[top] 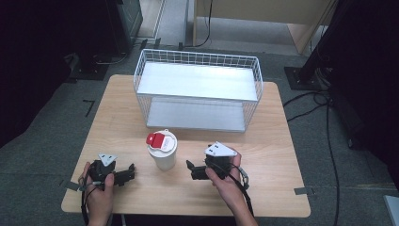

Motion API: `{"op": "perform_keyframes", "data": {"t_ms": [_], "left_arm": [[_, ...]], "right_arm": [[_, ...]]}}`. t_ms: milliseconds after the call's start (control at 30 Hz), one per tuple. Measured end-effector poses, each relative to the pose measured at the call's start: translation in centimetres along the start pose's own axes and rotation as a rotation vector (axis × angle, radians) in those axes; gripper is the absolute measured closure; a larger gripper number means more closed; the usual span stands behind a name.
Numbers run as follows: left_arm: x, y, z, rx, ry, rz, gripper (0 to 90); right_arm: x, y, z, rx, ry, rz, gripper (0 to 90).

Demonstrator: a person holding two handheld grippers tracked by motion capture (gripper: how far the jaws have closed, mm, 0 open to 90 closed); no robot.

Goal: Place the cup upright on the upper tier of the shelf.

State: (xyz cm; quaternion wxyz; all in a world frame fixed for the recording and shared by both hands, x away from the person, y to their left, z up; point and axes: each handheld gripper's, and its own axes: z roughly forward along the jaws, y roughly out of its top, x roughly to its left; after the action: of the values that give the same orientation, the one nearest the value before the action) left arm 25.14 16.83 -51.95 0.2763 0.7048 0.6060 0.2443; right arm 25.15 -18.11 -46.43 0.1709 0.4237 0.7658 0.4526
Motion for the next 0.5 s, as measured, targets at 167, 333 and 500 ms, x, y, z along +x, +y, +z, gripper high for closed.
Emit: {"op": "perform_keyframes", "data": {"t_ms": [167,333,500], "left_arm": [[0.0,0.0,0.0,0.000,-0.001,-0.001,0.0],[0.0,0.0,0.0,0.000,-0.001,0.000,0.0],[0.0,0.0,0.0,0.002,-0.001,0.001,0.0]], "right_arm": [[0.9,0.5,0.7,-0.003,0.018,-0.011,2.3],[2.0,1.0,1.4,-0.017,0.041,-0.018,2.3],[2.7,0.9,2.1,-0.022,0.052,-0.026,3.6]]}}
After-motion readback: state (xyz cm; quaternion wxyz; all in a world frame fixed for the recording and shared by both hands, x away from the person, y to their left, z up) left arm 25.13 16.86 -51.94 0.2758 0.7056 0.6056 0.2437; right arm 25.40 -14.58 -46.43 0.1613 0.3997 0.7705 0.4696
